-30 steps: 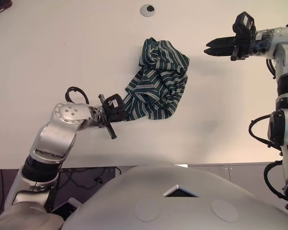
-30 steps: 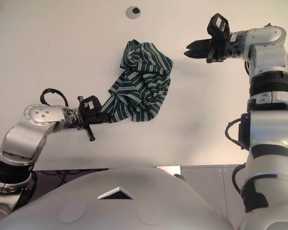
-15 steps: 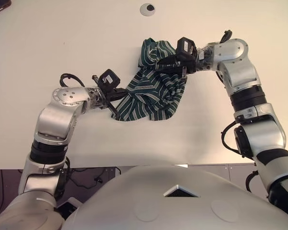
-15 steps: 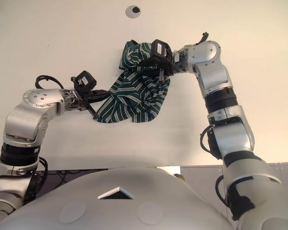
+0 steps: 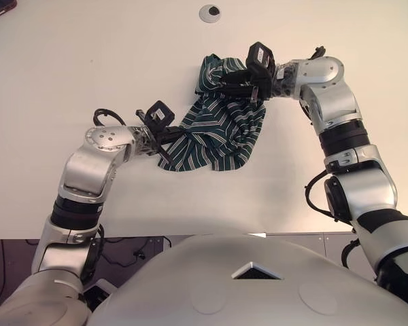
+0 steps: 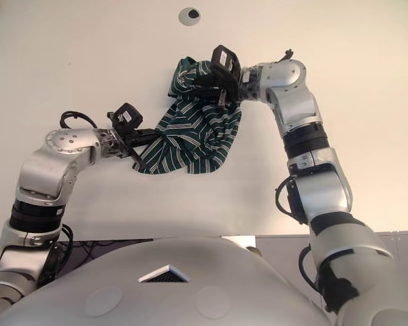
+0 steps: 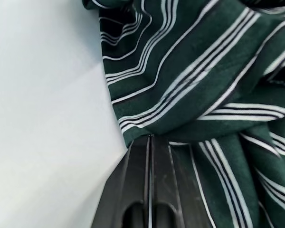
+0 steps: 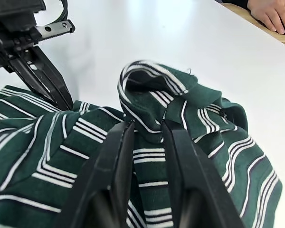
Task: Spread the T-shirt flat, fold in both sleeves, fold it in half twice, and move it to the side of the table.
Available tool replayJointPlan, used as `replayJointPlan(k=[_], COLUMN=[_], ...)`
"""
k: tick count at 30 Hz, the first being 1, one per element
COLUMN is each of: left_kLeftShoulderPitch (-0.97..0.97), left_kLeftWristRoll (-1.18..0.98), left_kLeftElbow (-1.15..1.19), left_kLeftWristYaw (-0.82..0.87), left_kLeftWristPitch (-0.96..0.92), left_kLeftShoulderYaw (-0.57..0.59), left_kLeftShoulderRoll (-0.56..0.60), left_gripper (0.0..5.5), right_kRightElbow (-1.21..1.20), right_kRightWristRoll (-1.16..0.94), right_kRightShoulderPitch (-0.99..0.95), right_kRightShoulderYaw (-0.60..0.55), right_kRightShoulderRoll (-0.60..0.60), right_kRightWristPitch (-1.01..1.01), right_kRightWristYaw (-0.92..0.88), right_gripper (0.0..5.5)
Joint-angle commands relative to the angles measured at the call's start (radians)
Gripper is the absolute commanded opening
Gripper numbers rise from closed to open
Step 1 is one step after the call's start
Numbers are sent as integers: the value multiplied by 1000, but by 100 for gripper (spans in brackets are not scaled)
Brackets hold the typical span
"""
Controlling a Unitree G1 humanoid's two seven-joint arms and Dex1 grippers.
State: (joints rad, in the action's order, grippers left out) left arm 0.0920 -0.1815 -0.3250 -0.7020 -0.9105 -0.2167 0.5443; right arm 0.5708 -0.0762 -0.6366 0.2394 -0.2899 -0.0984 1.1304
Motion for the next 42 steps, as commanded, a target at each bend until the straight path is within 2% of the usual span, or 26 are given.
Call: replayJointPlan(k=[1,9,15,19,21,24,26,28,32,37,42], left_kLeftShoulderPitch=[0,16,13,9,11,44,81,117,173,254,253], left_kLeftWristRoll=[-9,-20,-24,-31,-37,-58,-68,-79,-137,-200,-217], left_kLeftElbow=[10,23,33,42,49,81,115,152,184,263,284], left_kLeftWristYaw=[11,24,39,61,82,130,166,188,162,103,58], left_kLeftWristPitch=[5,12,21,42,69,135,196,285,426,477,488], left_kLeftShoulderYaw=[-4,-11,-11,28,77,186,252,299,356,346,291], left_kLeftShoulderRoll=[3,-5,-12,-19,-24,-56,-79,-103,-144,-169,-194], left_gripper=[0,0,0,0,0,0,0,0,0,0,0], right_kRightElbow=[-47,-19,-58,-200,-242,-176,-144,-136,-57,-37,2], right_kRightWristRoll=[-8,36,-28,-148,-223,-327,-422,-489,-565,-686,-766], right_kRightShoulderPitch=[-25,-26,-41,-108,-212,-460,-582,-659,-839,-977,-1044], right_kRightShoulderYaw=[5,71,20,-40,-85,-113,-37,85,260,360,361], right_kRightShoulderRoll=[-2,58,80,-44,-144,-299,-407,-503,-583,-649,-668], right_kRightWristPitch=[-25,-29,-89,-197,-261,-308,-289,-206,-26,80,107], right_kRightWristYaw=[12,-28,-32,158,294,460,484,484,484,484,484], right_gripper=[105,105,6,2,2,2,2,2,2,2,2])
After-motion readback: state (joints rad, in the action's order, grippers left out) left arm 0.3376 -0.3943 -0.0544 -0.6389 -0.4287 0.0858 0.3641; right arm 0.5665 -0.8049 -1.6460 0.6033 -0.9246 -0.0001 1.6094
